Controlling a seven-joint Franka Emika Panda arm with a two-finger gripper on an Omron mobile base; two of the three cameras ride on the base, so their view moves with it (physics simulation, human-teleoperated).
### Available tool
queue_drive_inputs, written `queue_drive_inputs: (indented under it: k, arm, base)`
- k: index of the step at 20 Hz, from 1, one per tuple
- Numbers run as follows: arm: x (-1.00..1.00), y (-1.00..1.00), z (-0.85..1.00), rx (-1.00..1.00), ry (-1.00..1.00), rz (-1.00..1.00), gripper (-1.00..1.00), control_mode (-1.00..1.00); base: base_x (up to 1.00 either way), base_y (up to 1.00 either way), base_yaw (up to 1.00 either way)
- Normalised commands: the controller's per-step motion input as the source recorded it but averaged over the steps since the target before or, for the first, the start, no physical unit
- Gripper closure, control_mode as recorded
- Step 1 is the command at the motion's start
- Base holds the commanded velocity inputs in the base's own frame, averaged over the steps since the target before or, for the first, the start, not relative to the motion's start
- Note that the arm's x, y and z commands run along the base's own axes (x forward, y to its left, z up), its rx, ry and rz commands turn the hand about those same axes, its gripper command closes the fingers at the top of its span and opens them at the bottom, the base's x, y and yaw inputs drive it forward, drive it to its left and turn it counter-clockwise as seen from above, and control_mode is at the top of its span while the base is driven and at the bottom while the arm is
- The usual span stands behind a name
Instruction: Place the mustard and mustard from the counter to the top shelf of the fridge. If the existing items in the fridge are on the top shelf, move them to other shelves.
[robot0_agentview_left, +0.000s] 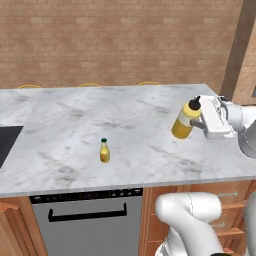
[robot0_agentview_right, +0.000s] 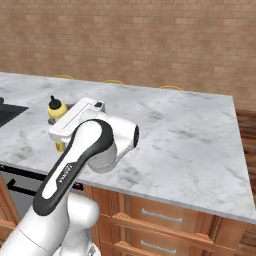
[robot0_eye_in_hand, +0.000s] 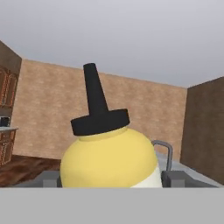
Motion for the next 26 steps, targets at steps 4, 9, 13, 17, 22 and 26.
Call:
queue_drive_inputs:
  k: [4, 9, 13, 17, 22, 26]
  arm:
    - [-1.00, 0.26, 0.26, -0.02, -0.08, 0.00, 1.00, -1.00]
    - [-0.98, 0.37, 0.07, -0.02, -0.03, 0.04, 1.00, -1.00]
    - [-0.48, 0.15, 0.00, 0.00, 0.00, 0.13, 1.00, -1.00]
    - [-0.28, -0.08, 0.00, 0.00, -0.01, 0.00, 1.00, 1.00]
    - [0.00, 0.00, 0.00, 0.00, 0.00, 0.00, 1.00, 1.00]
    - [0.00, 0.00, 0.00, 0.00, 0.00, 0.00, 1.00, 1.00]
  base:
    - [0.00, 0.00, 0.00]
    - [0.00, 0.00, 0.00]
    - [0.00, 0.00, 0.00]
    - [-0.42, -0.32, 0.00]
    - [-0.52, -1.00, -0.13]
    - [0.00, -1.00, -0.15]
